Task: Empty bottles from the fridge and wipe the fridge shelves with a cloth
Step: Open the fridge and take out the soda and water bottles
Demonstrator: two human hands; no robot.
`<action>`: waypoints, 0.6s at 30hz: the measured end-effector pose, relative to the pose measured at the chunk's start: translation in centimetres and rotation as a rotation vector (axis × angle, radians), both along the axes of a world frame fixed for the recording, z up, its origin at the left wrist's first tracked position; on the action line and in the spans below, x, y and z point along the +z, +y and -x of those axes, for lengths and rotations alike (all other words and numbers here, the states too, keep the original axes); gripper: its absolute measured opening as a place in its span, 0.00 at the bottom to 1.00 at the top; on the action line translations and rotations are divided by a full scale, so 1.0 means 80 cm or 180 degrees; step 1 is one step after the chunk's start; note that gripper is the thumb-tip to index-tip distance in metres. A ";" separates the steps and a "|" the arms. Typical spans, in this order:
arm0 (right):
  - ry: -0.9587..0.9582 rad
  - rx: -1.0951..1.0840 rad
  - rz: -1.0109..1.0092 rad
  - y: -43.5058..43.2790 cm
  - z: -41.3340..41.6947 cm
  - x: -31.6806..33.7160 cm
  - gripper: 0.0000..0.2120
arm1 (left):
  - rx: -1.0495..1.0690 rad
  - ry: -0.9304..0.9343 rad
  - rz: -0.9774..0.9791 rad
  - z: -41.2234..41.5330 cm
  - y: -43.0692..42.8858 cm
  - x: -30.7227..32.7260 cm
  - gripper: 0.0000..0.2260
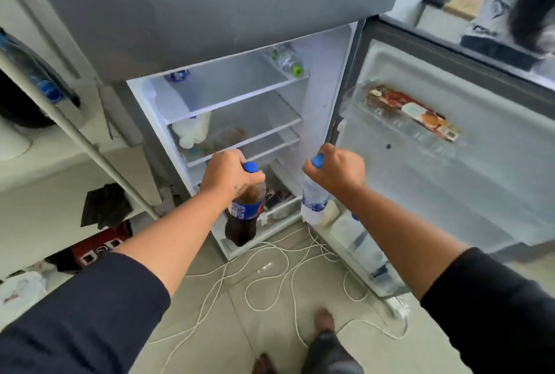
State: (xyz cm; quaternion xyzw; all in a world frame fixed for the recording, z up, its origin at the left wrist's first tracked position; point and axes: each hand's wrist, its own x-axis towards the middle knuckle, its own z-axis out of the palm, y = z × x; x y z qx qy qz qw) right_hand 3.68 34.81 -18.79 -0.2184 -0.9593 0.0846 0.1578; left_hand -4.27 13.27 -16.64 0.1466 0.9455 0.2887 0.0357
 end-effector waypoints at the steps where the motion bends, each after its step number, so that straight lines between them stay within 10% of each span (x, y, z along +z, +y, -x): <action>1: 0.0000 -0.0110 0.0021 -0.001 -0.024 0.003 0.18 | -0.0139 -0.0018 0.0024 -0.016 0.007 0.005 0.14; 18: 0.1476 -0.2086 0.0178 -0.015 -0.545 0.095 0.12 | -0.1997 0.0419 -0.1423 -0.372 0.168 0.080 0.16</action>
